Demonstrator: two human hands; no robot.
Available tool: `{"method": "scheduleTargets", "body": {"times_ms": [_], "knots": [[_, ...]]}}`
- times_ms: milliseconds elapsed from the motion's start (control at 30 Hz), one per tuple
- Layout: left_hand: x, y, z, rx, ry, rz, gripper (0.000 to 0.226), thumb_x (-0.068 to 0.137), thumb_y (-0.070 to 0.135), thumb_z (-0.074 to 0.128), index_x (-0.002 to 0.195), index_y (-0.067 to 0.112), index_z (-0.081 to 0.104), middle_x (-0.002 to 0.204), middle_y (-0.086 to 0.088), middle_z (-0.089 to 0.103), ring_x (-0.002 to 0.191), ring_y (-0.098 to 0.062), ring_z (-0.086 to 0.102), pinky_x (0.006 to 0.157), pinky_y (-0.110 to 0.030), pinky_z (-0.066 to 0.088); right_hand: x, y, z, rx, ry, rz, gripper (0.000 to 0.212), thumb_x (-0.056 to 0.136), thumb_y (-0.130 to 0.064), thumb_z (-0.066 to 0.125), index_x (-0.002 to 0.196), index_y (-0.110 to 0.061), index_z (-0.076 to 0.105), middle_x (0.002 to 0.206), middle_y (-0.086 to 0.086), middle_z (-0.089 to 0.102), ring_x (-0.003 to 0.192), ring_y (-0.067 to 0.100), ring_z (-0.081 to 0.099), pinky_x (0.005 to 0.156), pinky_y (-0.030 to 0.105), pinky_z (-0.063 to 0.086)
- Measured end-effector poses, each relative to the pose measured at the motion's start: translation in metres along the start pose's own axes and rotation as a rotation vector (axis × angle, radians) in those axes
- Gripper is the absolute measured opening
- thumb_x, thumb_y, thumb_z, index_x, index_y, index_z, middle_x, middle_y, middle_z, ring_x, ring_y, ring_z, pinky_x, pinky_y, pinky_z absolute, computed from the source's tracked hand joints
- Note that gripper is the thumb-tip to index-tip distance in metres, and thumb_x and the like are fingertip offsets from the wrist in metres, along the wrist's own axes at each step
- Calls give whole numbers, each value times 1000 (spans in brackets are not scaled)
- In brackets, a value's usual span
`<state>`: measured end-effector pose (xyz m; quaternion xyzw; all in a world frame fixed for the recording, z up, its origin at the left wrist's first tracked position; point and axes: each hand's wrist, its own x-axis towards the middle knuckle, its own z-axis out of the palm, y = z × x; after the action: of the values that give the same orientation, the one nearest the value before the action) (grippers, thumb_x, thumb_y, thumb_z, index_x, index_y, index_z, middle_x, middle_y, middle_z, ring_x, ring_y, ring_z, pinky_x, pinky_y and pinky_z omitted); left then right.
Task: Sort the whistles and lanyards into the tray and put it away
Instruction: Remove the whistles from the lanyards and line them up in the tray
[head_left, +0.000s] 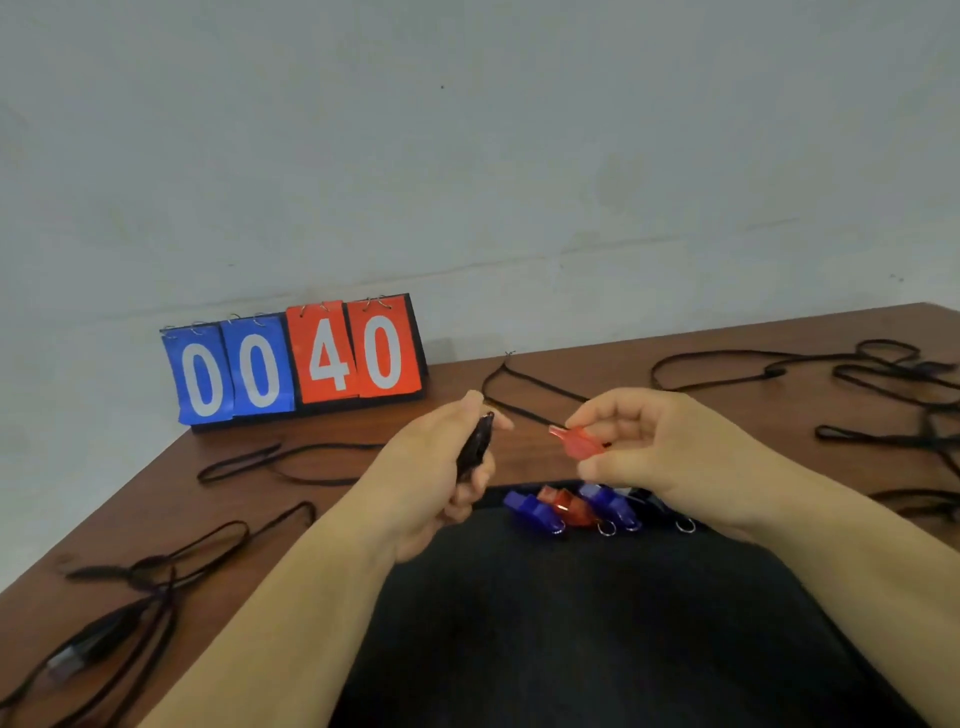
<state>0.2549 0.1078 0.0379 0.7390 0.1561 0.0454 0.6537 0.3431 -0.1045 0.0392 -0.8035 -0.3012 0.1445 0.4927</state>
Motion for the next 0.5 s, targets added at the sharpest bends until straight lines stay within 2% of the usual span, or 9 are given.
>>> {"method": "scheduleTargets", "body": {"times_ms": [67, 133, 167, 267, 333, 400, 433, 500], "knots": [[0, -3, 2, 105, 41, 61, 39, 109, 44, 39, 107, 22, 70, 69, -5, 62, 51, -10, 46, 48, -25, 37, -1, 1, 4, -31, -6, -15, 35, 81, -15, 83, 104, -38, 71, 99, -19, 76, 88, -3, 72, 80, 15, 52], [0, -5, 2, 174, 50, 100, 35, 109, 37, 39, 103, 19, 69, 80, -8, 72, 53, -10, 53, 50, -27, 42, -2, 2, 9, -64, 0, -30, 34, 82, -14, 82, 104, -37, 70, 95, -17, 76, 83, -4, 72, 69, 6, 50], [1, -6, 1, 199, 62, 105, 34, 109, 34, 39, 102, 18, 68, 86, -8, 74, 55, -11, 55, 52, -27, 44, -2, 2, 11, -77, 4, -33, 33, 83, -15, 82, 105, -37, 70, 95, -16, 76, 82, -4, 72, 68, 5, 50], [0, -7, -3, 397, 95, 161, 31, 110, 32, 38, 104, 28, 67, 86, -5, 71, 58, -8, 58, 55, -22, 46, -4, 3, 15, -127, 0, -45, 33, 84, -22, 80, 109, -39, 69, 99, -17, 76, 86, -4, 72, 80, 15, 52], [-1, -8, -2, 535, 66, 232, 30, 110, 34, 38, 104, 35, 68, 79, -2, 66, 58, -2, 55, 57, -19, 45, -5, 2, 16, -127, -12, -67, 32, 85, -22, 80, 110, -39, 69, 98, -19, 76, 86, -4, 72, 80, 16, 50], [-3, -9, 0, 605, 14, 291, 27, 107, 39, 44, 104, 38, 70, 70, 10, 62, 59, 2, 55, 62, -18, 43, -7, 1, 16, -79, -34, -93, 31, 87, -18, 78, 110, -38, 70, 95, -21, 77, 86, -3, 73, 80, 16, 51], [-4, -10, 1, 630, -23, 313, 22, 105, 41, 49, 104, 38, 71, 69, 17, 63, 62, 5, 57, 65, -16, 41, -8, 1, 16, -51, -50, -103, 31, 88, -16, 77, 110, -37, 71, 94, -20, 78, 86, -1, 74, 80, 16, 53], [-6, -10, 3, 696, -67, 361, 13, 100, 40, 59, 102, 39, 72, 80, 24, 67, 77, 7, 61, 72, -15, 42, -10, 1, 15, -38, -68, -126, 28, 90, -16, 75, 109, -36, 72, 94, -19, 78, 87, 2, 75, 81, 19, 56]]}}
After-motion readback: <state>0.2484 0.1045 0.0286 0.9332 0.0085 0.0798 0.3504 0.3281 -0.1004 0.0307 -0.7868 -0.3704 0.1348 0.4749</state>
